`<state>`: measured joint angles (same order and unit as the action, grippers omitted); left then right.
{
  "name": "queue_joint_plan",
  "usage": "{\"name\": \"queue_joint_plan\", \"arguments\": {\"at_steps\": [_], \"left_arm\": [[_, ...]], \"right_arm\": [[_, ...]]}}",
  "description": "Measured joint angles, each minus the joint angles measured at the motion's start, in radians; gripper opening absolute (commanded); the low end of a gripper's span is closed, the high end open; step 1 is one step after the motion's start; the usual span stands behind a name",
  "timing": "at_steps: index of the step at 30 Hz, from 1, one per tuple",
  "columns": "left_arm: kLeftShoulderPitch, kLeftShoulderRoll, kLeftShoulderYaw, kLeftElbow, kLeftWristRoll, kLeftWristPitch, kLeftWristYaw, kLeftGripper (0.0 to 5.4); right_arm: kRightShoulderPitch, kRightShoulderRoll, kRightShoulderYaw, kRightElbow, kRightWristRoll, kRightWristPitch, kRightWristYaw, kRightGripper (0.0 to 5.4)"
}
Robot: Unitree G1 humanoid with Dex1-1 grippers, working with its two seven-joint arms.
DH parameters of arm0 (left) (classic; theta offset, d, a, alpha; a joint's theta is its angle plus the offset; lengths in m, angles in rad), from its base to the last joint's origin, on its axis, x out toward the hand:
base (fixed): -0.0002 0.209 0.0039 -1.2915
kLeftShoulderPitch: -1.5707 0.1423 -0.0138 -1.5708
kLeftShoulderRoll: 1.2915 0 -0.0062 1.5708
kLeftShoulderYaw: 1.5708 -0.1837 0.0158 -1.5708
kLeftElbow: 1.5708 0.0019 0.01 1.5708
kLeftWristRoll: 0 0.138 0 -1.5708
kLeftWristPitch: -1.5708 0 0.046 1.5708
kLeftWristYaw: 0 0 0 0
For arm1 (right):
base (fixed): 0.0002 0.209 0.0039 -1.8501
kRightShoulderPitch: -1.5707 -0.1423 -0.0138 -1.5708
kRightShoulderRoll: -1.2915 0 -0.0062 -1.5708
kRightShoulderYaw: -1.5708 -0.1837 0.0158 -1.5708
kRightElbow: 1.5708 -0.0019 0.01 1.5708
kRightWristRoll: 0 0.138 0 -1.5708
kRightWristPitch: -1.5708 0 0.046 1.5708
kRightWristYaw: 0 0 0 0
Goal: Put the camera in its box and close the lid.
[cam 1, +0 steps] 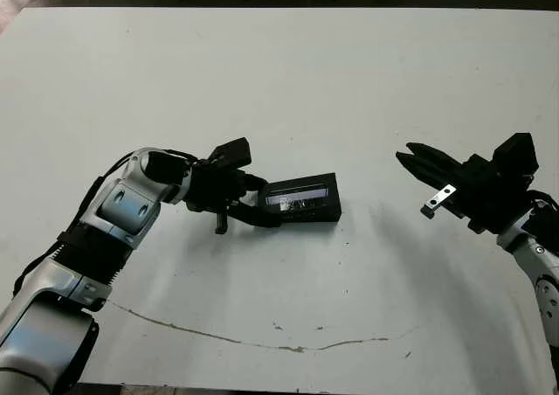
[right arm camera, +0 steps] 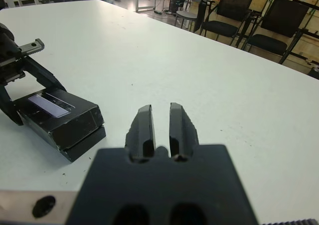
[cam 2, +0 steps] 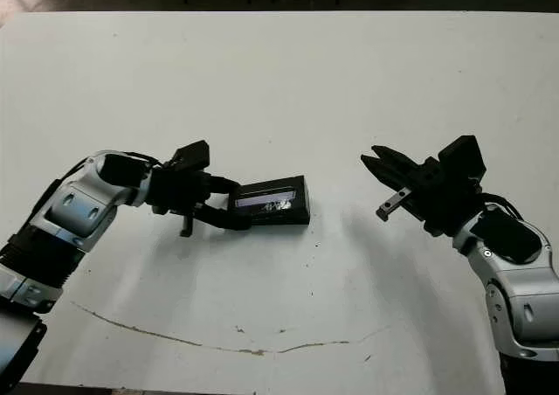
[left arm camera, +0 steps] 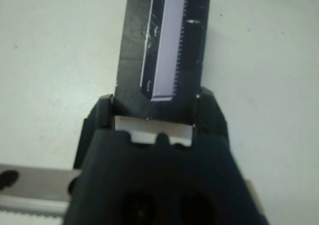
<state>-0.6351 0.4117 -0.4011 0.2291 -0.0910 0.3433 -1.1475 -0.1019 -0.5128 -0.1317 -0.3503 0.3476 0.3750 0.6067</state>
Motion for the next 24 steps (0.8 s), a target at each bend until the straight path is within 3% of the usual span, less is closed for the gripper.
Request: {"name": "queue_joint_plan", "arguments": {"at_steps": [7,13,24], "left_arm": [[0.006,-0.014,-0.011,-0.052,0.014,0.081,0.034,1.26],[0.006,-0.017,-0.020,-0.067,0.027,0.083,0.039,1.26],[-0.063,-0.016,-0.100,-0.095,0.111,0.141,0.024,1.25]], "right_arm": [[0.005,0.000,-0.001,-0.010,0.005,0.001,0.000,0.00],[0.006,0.000,-0.001,-0.010,0.009,0.000,0.000,0.00],[0.006,-0.001,-0.001,-0.022,0.009,0.002,-0.004,0.00]]}}
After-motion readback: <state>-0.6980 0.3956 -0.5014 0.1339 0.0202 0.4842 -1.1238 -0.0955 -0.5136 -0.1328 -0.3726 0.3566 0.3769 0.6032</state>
